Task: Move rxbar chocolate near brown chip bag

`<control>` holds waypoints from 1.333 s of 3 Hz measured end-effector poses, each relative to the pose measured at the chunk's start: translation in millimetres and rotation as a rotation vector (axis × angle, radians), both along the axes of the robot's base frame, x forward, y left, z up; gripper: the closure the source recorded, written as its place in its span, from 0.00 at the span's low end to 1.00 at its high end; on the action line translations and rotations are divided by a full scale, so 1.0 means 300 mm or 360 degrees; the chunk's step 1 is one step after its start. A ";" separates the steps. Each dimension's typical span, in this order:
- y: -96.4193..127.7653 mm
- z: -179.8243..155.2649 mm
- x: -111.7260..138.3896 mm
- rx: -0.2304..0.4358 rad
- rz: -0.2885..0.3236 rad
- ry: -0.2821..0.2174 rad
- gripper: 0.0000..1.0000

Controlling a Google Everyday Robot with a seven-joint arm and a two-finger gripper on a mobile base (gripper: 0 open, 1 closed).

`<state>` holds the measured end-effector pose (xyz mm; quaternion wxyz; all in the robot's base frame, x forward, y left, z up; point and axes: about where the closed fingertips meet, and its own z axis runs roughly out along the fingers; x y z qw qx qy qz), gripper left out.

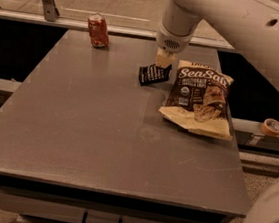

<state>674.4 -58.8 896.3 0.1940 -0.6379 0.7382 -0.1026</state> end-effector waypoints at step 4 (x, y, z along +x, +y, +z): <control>-0.031 -0.050 -0.007 0.0047 -0.0042 0.0026 0.00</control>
Offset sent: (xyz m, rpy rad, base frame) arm 0.0017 -0.0149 -0.0228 0.0045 0.0349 -0.0374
